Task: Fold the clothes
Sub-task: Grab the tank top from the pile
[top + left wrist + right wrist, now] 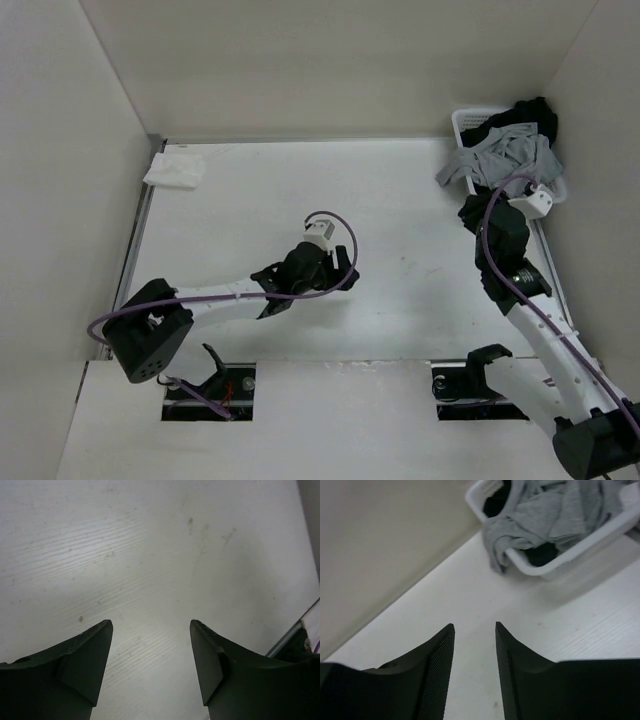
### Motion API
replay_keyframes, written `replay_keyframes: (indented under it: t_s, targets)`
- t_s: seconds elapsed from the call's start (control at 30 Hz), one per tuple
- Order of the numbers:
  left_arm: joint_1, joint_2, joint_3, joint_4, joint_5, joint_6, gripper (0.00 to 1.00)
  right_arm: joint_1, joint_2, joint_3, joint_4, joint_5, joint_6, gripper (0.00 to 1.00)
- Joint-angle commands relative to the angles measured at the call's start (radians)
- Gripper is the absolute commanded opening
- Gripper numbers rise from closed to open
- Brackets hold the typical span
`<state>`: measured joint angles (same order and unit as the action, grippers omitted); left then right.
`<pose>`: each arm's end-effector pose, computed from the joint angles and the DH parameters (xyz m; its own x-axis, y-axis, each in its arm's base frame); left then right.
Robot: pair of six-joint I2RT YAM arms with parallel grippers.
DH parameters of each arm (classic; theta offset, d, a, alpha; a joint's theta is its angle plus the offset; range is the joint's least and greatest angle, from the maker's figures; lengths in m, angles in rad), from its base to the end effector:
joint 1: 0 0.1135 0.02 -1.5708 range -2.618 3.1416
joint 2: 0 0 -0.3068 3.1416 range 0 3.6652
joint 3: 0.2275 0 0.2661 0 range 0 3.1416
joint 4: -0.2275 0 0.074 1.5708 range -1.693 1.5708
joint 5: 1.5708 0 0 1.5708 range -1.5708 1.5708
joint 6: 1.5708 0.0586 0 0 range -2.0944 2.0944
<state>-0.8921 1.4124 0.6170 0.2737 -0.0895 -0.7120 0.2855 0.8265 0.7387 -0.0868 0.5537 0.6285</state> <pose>0.1991 -0.2386 0.2074 -0.7116 -0.1542 -0.6855 0.3457 0.7725 -0.5327 0.1983 0.0261 0.3547 0.0165 0.5260 -0.8503 0.3062 0.8069 0.5051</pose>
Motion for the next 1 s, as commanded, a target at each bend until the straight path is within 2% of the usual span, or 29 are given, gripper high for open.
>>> replay_keyframes:
  t_s: [0.0,0.03,0.13,0.17,0.23,0.27,0.3,0.33,0.37,0.5,0.6,0.7,0.77,0.83,0.87,0.9,0.97]
  targets:
    - [-0.034,-0.056,-0.017,0.171,0.017,0.029,0.62,-0.142,0.095,0.114,-0.068,0.042,-0.070,0.11]
    - [-0.040,-0.065,-0.039,0.200,0.016,0.026,0.62,-0.168,0.117,0.134,-0.083,0.017,-0.067,0.03]
    - [-0.051,-0.105,-0.105,0.254,0.011,0.032,0.62,-0.272,0.222,0.223,-0.077,-0.020,-0.070,0.03]
    - [-0.041,-0.110,-0.115,0.257,-0.002,0.037,0.61,-0.326,0.308,0.291,-0.088,-0.020,-0.091,0.10]
    - [-0.021,-0.107,-0.123,0.259,-0.004,0.037,0.60,-0.377,0.376,0.335,-0.080,-0.018,-0.118,0.24]
    - [-0.014,-0.104,-0.126,0.259,0.000,0.033,0.60,-0.425,0.438,0.375,-0.079,-0.032,-0.134,0.38]
    - [-0.012,-0.102,-0.129,0.262,0.002,0.032,0.59,-0.434,0.448,0.381,-0.077,-0.034,-0.138,0.40]
    - [-0.009,-0.095,-0.131,0.268,0.005,0.032,0.59,-0.476,0.515,0.419,-0.073,-0.053,-0.154,0.50]
    - [-0.008,-0.087,-0.132,0.275,0.005,0.032,0.59,-0.501,0.561,0.447,-0.077,-0.076,-0.161,0.54]
    - [-0.003,-0.023,-0.125,0.301,0.022,0.025,0.59,-0.559,0.731,0.539,-0.091,-0.193,-0.161,0.61]
    - [0.008,0.026,-0.111,0.309,0.050,0.013,0.59,-0.582,0.839,0.593,-0.082,-0.283,-0.148,0.61]
    - [0.012,0.059,-0.108,0.329,0.062,0.003,0.59,-0.593,0.911,0.623,-0.030,-0.397,-0.136,0.58]
    - [0.012,0.066,-0.105,0.332,0.066,0.003,0.59,-0.593,0.938,0.637,-0.021,-0.414,-0.133,0.57]
    - [0.015,0.072,-0.103,0.334,0.066,0.003,0.59,-0.593,0.965,0.651,-0.025,-0.413,-0.128,0.42]
    - [0.015,0.074,-0.102,0.334,0.066,0.003,0.59,-0.593,0.971,0.651,-0.021,-0.413,-0.124,0.26]
    - [0.015,0.080,-0.100,0.335,0.068,0.002,0.59,-0.593,0.946,0.624,0.007,-0.405,-0.100,0.01]
    - [0.015,0.080,-0.100,0.335,0.068,0.002,0.59,-0.589,0.869,0.573,0.068,-0.376,-0.087,0.00]
